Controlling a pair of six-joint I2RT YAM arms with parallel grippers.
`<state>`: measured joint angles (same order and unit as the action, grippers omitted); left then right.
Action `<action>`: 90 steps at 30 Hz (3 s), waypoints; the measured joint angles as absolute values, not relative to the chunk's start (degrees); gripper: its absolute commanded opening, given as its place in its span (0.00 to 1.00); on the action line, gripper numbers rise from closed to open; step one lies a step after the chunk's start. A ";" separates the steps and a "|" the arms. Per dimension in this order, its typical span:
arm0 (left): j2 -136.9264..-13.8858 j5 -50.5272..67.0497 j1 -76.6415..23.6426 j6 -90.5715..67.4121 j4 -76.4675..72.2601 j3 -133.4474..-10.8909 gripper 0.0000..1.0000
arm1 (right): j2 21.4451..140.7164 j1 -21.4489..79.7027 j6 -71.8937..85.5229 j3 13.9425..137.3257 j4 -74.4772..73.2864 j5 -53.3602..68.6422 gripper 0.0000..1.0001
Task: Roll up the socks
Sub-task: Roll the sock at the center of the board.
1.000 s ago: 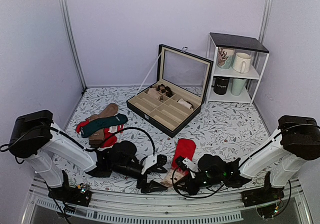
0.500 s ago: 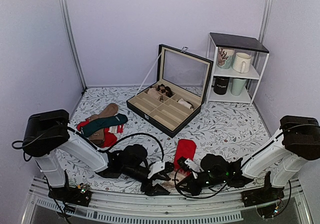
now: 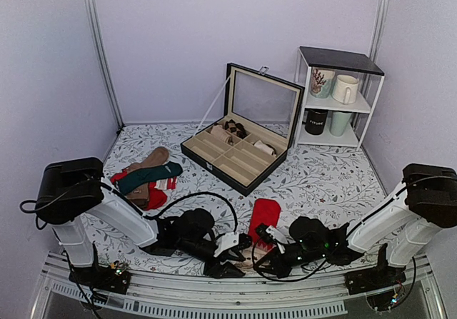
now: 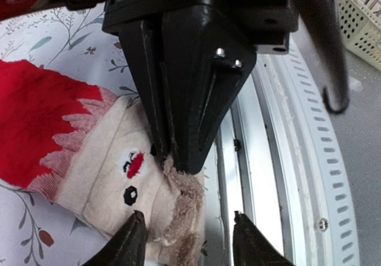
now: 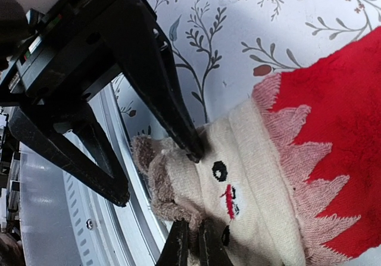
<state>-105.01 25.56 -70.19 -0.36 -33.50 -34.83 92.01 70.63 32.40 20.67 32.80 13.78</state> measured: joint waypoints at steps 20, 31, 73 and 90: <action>-106.17 23.62 -70.72 -8.73 -32.47 -35.81 0.00 | 82.76 68.47 30.65 16.16 29.93 12.36 0.44; -111.09 28.18 -69.95 -13.76 -37.01 -37.82 0.00 | 77.82 73.25 11.25 9.13 39.57 3.05 0.56; -91.37 8.56 -74.48 -0.01 -33.93 -28.71 0.49 | 86.56 71.02 33.41 15.77 33.56 10.22 0.00; -101.69 12.99 -75.77 3.38 -36.62 -34.44 0.44 | 93.03 68.42 39.99 16.82 40.18 17.12 0.00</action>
<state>-101.69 12.99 -75.77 3.38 -36.62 -34.44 93.03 68.42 39.99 16.82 40.18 17.12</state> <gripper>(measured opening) 0.461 0.037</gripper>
